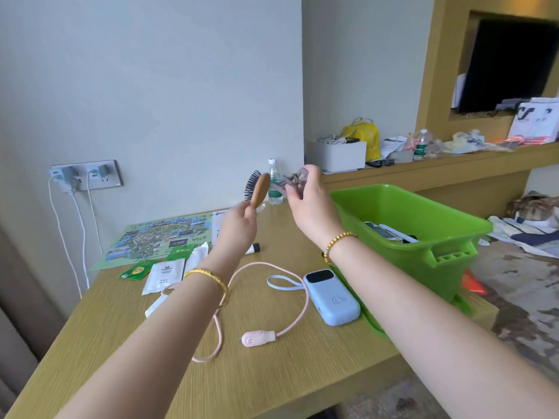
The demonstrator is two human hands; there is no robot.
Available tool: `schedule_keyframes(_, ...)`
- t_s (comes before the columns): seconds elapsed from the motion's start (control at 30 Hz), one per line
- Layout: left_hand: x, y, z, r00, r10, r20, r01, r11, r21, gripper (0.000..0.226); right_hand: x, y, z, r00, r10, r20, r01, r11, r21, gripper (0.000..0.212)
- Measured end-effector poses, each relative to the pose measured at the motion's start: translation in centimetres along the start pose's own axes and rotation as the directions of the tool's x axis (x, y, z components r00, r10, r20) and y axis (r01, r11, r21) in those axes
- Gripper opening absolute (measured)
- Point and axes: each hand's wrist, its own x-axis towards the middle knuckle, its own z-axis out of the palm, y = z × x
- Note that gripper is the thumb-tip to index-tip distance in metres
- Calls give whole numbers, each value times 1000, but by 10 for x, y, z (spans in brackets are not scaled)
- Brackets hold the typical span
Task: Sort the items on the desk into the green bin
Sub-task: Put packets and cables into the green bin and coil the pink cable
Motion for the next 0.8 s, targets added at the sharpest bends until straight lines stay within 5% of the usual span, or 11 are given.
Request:
schedule_keyframes(0.13,-9,52,35,988,-45,147,64,989,-132,22,20,10,-58,997,52,-56,-56,996,-72,41)
schedule_keyframes(0.3,-21,91,83,976,-12,216,80,947,-311,11,30,52,-126,948,311,61,-292,932,-217,43)
schedule_keyframes(0.5,-24,113,120,948,102,300,-123,991,55,27,29,90,-161,914,398,77,-350,871,-344,40)
schedule_keyframes(0.63,-24,112,139,888,3,460,-233,866,443,42,28,96,-163,865,467,186,-349,824,-446,54)
schedule_keyframes(0.8,-28,95,130,884,35,466,-277,842,463,35,21,90,-150,854,428,296,-234,825,-515,48)
